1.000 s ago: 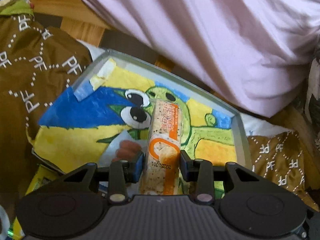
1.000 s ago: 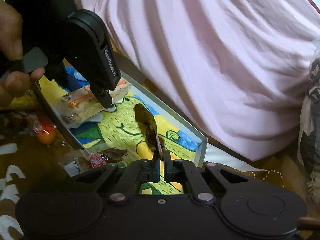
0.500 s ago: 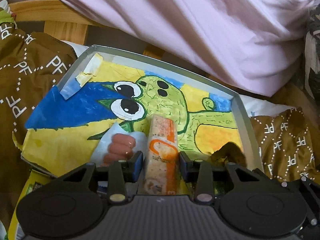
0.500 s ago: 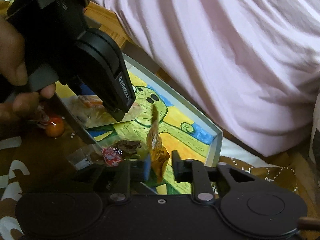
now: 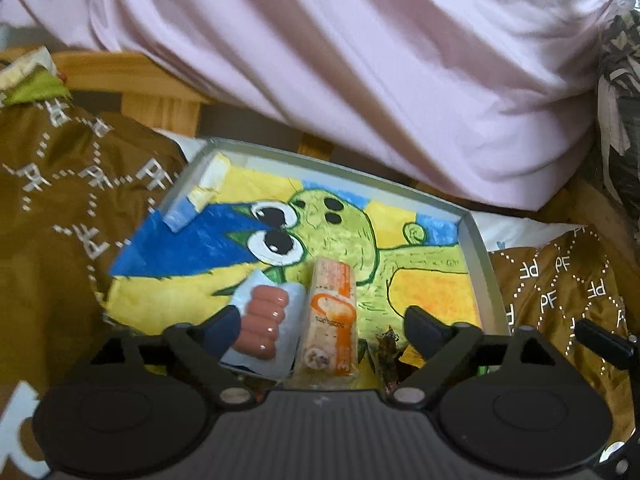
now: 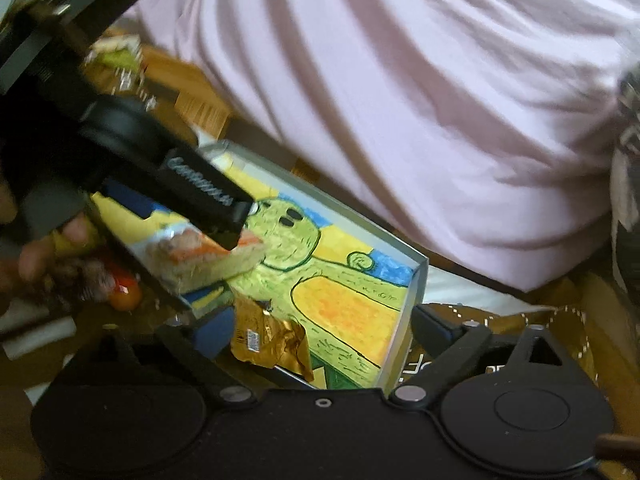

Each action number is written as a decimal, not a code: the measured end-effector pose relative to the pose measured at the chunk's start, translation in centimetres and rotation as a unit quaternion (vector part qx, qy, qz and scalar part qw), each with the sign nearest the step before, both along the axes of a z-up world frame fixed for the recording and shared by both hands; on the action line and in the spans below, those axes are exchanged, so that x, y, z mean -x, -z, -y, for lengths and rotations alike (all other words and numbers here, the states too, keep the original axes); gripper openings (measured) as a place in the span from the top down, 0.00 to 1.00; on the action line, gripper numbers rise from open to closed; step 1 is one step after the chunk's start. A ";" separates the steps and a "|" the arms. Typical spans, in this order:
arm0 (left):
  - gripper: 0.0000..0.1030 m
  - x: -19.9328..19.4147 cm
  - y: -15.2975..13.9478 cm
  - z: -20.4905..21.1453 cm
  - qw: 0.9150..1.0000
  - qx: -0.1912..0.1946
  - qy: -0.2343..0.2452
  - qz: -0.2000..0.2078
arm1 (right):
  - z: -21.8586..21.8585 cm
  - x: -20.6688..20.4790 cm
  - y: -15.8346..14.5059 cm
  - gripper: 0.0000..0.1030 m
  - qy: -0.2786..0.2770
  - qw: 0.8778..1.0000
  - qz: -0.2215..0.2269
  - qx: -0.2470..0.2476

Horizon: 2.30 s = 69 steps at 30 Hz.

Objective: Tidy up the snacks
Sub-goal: 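Open both tools over the tray and lift them back, then move both tools back over the snacks left on the blanket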

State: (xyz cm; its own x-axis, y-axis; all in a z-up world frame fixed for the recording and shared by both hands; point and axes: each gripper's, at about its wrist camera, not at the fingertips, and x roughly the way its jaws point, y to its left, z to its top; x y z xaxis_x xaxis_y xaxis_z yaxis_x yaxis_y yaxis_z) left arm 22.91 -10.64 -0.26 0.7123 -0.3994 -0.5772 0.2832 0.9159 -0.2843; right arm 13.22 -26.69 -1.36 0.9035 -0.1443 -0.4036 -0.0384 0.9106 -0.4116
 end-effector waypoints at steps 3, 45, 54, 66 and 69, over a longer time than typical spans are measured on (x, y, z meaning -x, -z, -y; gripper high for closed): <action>0.04 1.4 -1.0 -0.9 1.000 0.010 -0.019 0.008 | 0.6 0.7 -0.8 0.04 0.003 0.999 0.008 -0.036; 0.00 21.1 -4.8 -8.3 0.990 -0.061 -0.046 0.116 | -0.3 18.6 -5.7 0.01 0.035 0.979 0.097 -0.179; 0.00 21.6 -3.0 -8.6 0.993 -0.083 -0.043 0.065 | -0.8 18.5 -4.7 0.01 0.044 0.984 0.054 -0.166; 0.00 20.2 -2.1 -9.0 0.993 -0.097 -0.061 0.025 | -1.0 16.7 -3.4 0.01 0.055 0.987 0.001 -0.153; 0.00 20.1 -1.9 -8.9 0.993 -0.100 -0.060 0.019 | -1.1 16.3 -3.1 0.01 0.059 0.987 -0.009 -0.148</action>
State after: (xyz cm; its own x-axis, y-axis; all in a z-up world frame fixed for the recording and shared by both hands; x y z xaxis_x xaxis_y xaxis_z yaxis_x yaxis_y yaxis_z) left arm 2.82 -1.73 1.66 0.7707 -0.1910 -0.6080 0.1759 0.9807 -0.0851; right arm -3.09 -25.61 1.79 0.8795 -0.1206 -0.4603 0.0695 0.9896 -0.1263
